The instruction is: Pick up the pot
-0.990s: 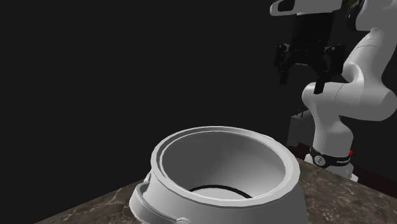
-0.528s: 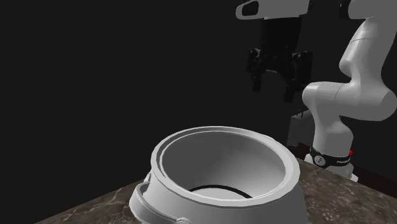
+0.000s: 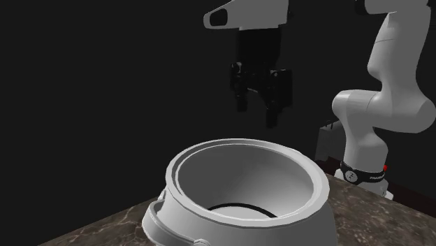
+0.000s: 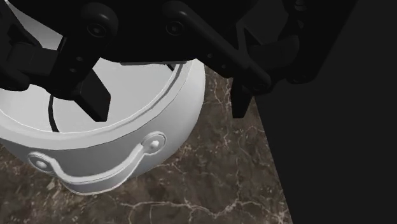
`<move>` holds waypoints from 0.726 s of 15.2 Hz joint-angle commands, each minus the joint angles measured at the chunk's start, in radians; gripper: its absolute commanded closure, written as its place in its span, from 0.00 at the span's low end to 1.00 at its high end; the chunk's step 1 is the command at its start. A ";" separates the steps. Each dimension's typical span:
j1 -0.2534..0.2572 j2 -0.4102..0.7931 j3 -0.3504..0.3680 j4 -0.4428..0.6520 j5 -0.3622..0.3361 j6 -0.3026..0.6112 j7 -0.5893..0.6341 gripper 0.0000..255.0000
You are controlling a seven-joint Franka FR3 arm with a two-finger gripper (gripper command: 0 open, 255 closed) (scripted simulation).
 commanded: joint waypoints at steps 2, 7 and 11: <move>-0.006 0.127 -0.006 0.123 -0.008 0.002 -0.013 0.00; -0.012 0.307 -0.012 0.318 -0.016 -0.016 -0.030 0.00; -0.013 0.312 -0.012 0.271 -0.017 0.036 -0.025 0.00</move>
